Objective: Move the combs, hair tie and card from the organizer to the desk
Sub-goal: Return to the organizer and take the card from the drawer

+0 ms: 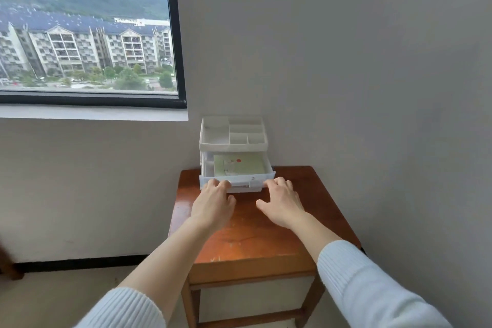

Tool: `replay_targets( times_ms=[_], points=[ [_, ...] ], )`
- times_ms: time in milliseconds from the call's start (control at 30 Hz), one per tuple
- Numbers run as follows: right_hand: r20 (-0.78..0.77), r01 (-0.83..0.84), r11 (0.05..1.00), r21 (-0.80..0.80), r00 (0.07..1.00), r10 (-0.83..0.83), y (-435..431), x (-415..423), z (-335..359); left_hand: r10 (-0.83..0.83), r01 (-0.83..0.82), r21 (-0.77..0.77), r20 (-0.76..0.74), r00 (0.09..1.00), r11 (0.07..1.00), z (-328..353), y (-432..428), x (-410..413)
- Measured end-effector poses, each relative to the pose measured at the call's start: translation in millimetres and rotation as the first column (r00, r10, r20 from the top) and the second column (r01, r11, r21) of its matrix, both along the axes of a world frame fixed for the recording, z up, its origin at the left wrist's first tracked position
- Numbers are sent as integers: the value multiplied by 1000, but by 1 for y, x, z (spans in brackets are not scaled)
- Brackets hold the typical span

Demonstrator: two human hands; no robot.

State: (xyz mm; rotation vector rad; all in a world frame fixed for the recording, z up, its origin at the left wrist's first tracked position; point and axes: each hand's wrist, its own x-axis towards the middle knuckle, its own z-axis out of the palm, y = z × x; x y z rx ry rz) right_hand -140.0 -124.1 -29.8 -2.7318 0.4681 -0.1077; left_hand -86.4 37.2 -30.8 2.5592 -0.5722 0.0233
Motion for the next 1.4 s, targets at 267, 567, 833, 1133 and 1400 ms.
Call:
replay_targets(
  times_ms=[267,567,833,1133,1400],
  points=[
    [-41,110,994,-23,993,-111,-53,128,-23,-14,9,-34,-146,989,999,-20,-46,133],
    [-218,179,980,-88,956,-194,-60,181,-45,-21,88,239,-270,963,967,-33,-67,191],
    [-239,257,966,6,939,-248,-56,188,-50,23,64,251,-328,945,966,-27,-70,212],
    [-262,265,964,12,931,-253,-54,192,-50,94,73,392,-389,917,917,-29,-89,201],
    [-270,279,960,28,927,-262,-53,194,-51,254,-155,269,-388,886,951,-30,-95,195]
  ],
)
